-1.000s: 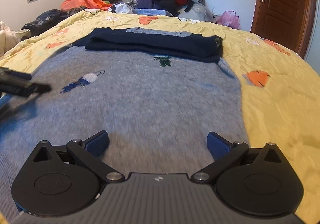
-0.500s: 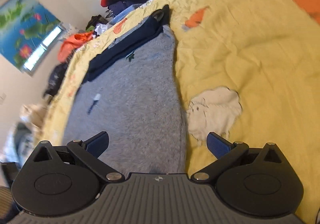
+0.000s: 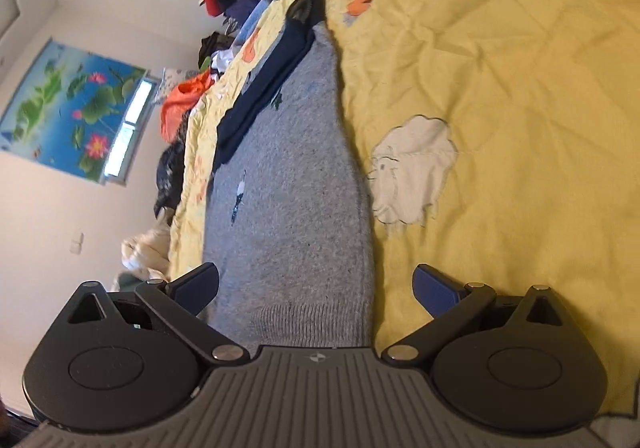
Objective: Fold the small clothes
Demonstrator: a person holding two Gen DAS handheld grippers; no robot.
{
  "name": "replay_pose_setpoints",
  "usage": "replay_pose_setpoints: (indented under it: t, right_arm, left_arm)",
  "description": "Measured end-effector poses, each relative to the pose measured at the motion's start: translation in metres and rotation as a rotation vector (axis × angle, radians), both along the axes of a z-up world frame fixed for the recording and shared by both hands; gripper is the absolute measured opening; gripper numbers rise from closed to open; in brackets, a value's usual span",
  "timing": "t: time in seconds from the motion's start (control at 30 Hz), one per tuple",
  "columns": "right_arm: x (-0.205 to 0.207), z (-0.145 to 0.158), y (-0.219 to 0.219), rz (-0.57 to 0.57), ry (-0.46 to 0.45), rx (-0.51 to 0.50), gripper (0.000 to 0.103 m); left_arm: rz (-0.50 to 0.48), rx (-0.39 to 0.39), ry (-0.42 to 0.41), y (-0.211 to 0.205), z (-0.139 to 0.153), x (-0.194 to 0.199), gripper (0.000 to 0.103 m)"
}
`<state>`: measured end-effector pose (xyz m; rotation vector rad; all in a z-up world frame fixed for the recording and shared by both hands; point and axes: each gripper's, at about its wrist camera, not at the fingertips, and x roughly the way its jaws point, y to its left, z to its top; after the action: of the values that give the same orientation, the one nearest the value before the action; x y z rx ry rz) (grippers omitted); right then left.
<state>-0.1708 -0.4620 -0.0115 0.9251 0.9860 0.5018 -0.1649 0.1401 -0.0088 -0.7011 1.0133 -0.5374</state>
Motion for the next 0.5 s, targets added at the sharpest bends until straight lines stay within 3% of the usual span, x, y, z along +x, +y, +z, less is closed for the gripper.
replay_pose_setpoints:
  t: [0.1,0.17,0.27,0.3,0.33,0.37,0.43,0.47,0.5]
  right_arm:
    - [-0.001,-0.002,0.009,0.046,0.007,0.029,0.101]
    - [0.0,0.0,0.026,0.116,0.006,-0.004,0.097]
    - [0.001,0.002,0.048,0.188,0.004,-0.038,0.077]
    - [0.002,0.001,0.052,0.194,0.008,-0.046,0.066]
    - [0.002,0.0,0.053,0.197,0.014,-0.052,0.055]
    - [0.002,-0.001,0.054,0.197,0.021,-0.061,0.048]
    - [0.0,-0.006,0.051,0.178,0.043,-0.085,0.022]
    - [-0.001,-0.008,0.048,0.167,0.05,-0.09,0.017]
    - [-0.003,-0.009,0.047,0.159,0.048,-0.096,0.013]
  left_arm:
    - [-0.003,-0.01,0.006,0.001,-0.001,0.001,0.036]
    - [-0.009,-0.003,0.004,0.0,0.0,0.002,0.037]
    - [-0.021,-0.02,-0.009,0.0,0.0,0.001,0.05]
    - [-0.029,-0.034,-0.016,-0.001,0.001,0.001,0.061]
    - [-0.034,-0.043,-0.023,-0.002,0.001,0.0,0.065]
    - [-0.035,-0.033,-0.029,-0.004,0.002,-0.001,0.065]
    - [-0.042,-0.017,-0.04,-0.006,0.004,-0.002,0.064]
    - [-0.043,-0.006,-0.041,-0.007,0.004,-0.002,0.062]
    - [-0.042,0.016,-0.042,-0.008,0.005,-0.002,0.053]
